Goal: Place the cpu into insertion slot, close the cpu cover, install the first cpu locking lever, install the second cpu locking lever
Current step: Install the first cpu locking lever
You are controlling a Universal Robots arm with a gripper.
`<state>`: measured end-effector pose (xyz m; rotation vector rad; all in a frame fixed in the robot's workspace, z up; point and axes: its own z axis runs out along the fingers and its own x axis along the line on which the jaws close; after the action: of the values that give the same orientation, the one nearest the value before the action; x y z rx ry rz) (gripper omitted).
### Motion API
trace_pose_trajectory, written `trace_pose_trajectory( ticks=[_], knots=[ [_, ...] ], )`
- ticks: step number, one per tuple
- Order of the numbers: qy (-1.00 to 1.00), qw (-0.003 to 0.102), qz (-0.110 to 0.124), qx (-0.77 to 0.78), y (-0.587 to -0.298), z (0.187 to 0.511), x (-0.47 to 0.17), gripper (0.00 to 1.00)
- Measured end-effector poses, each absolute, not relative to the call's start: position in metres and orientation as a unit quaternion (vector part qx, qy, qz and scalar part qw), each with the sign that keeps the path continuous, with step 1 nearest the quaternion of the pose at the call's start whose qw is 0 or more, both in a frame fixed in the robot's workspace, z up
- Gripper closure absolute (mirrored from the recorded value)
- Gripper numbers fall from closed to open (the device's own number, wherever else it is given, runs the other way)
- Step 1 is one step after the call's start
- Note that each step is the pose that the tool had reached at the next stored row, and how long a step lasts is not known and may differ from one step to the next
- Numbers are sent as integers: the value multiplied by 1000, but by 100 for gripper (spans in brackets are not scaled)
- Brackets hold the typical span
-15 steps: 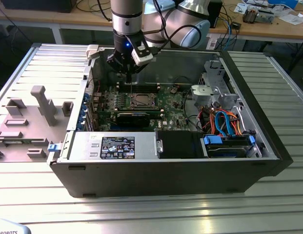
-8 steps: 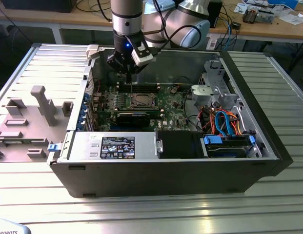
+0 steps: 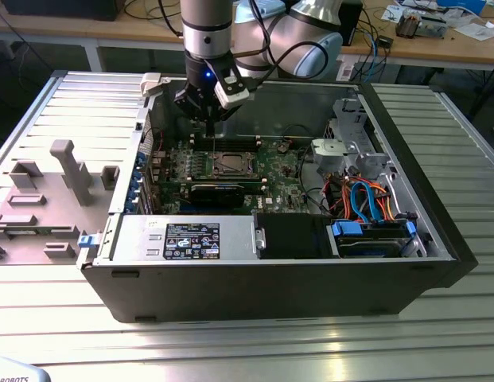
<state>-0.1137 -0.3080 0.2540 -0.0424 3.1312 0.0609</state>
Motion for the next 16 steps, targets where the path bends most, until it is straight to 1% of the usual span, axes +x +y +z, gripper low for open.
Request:
trace_pose_trajectory(
  ticks=[16],
  knots=[
    [1000, 5, 19, -14, -308, 251, -114, 89]
  ],
)
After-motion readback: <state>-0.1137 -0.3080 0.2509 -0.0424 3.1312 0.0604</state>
